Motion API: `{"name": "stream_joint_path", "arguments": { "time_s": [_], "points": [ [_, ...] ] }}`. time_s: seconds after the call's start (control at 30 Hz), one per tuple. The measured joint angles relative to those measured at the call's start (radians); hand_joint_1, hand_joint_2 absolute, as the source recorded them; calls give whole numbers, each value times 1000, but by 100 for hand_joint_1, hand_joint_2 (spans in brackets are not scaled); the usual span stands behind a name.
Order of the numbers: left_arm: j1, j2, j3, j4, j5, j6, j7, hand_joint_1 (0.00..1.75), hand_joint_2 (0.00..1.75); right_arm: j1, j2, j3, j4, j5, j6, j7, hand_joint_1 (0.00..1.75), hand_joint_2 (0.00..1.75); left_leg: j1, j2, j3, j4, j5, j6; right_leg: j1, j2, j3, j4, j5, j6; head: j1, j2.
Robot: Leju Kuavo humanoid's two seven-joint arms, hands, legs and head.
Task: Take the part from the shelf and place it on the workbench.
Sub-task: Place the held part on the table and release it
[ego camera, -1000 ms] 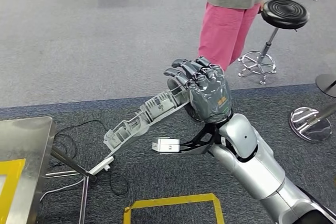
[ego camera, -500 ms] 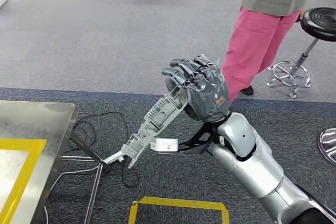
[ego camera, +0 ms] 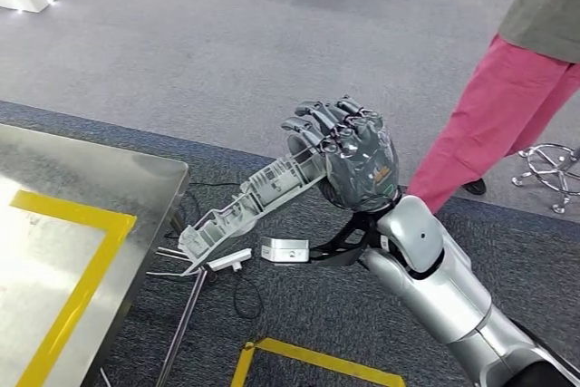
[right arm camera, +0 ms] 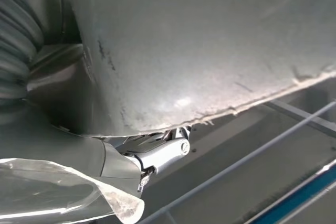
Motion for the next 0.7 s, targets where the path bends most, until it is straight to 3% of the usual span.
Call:
{"name": "stream_joint_path", "arguments": {
  "time_s": [0.03,0.1,0.17,0.2,0.27,0.33,0.4,0.43,0.5,0.57,0.63,0.7],
  "points": [
    [-1,0,-1,0,1,0,0,0,175,0,0,0,0,0,0,0,175,175,0,-12,-1,3,-1,-3,-3,23,32,-66,28,-2,0,0],
    [-1,1,-2,1,1,0,-2,0,175,-1,0,0,0,1,0,0,175,175,1,-34,-10,6,1,-14,-7,57,69,-138,45,-4,-1,0],
    [1,1,-4,1,2,0,-3,0,175,-1,0,0,0,2,0,0,175,175,5,-56,-18,5,6,-27,-6,47,74,-147,42,-10,-2,0],
    [2,1,-6,1,3,0,-4,0,175,-2,1,0,0,2,0,0,175,175,5,-52,-20,8,4,-32,-6,36,77,-151,44,-15,-3,0],
    [2,2,-8,2,3,0,-5,0,175,-3,1,0,0,2,0,0,175,175,3,-6,-41,55,-28,-41,-8,10,86,-161,46,-27,-6,0],
    [-1,3,-8,2,3,0,-5,0,175,-3,1,0,1,3,0,0,175,175,3,48,-98,178,-90,-50,-5,-19,91,-164,44,-36,-9,0],
    [-3,3,-9,2,4,0,-5,0,175,-2,1,0,1,3,0,0,175,175,6,60,-147,279,-121,-56,-3,-46,93,-164,40,-38,-10,0],
    [-3,3,-9,2,4,0,-5,0,175,-2,1,1,1,3,0,0,175,175,7,62,-146,280,-110,-57,-3,-59,94,-164,38,-38,-9,0],
    [-2,4,-10,2,4,0,-5,0,175,-2,1,1,2,3,0,0,175,175,7,79,-89,171,-44,-55,-3,-83,102,-163,33,-34,-10,0],
    [-3,5,-11,2,4,0,-5,0,175,-2,1,0,2,3,0,0,175,175,-1,119,-24,48,-2,-47,3,-102,108,-162,25,-26,-10,0],
    [-4,6,-11,2,4,0,-5,0,175,-3,1,0,2,3,0,0,175,175,-10,135,-9,9,-4,-35,10,-121,110,-161,19,-17,-9,0],
    [-2,6,-12,3,4,0,-5,0,175,-3,1,0,1,3,0,0,175,175,-8,116,-10,4,-3,-22,9,-135,113,-161,12,-8,-9,0]
  ]
}}
